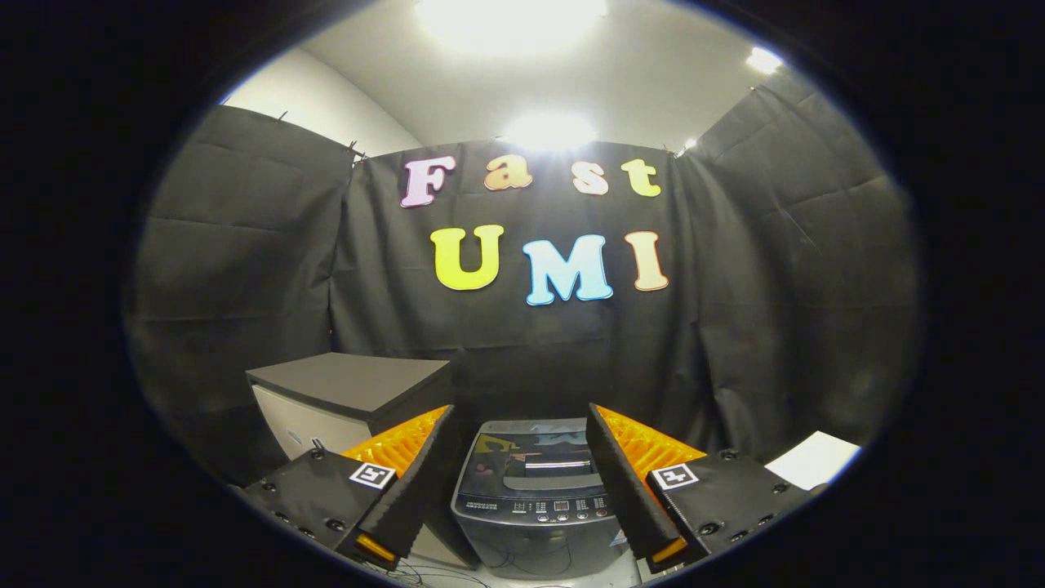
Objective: Put the clothes into the washing machine and then close the washing machine lid.
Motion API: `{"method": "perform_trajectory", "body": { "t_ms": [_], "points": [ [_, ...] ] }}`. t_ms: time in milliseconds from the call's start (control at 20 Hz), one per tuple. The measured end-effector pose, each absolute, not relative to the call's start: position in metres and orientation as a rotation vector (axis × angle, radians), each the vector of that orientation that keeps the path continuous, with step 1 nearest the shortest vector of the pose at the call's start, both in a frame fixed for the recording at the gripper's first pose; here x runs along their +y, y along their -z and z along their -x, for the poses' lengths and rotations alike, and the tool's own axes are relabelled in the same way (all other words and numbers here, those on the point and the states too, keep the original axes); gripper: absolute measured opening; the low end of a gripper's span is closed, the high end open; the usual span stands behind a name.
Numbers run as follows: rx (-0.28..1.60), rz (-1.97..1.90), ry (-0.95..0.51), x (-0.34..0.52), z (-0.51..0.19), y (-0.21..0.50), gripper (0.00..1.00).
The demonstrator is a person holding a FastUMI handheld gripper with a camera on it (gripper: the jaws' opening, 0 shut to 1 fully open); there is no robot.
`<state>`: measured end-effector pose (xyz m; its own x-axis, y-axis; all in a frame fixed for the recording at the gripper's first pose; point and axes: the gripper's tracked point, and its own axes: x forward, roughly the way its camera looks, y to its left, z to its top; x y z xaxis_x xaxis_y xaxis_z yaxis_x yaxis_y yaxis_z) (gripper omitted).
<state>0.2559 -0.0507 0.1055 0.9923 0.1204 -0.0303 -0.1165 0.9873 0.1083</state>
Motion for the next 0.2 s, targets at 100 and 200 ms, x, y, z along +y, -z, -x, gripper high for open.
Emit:
{"method": "perform_trajectory", "body": {
  "t_ms": [100, 200],
  "points": [
    [0.033, -0.1, -0.111, -0.0543, -0.254, -0.1059, 0.98],
    [0.037, -0.093, -0.107, -0.0558, -0.2527, -0.1043, 0.98]
  ]
}}
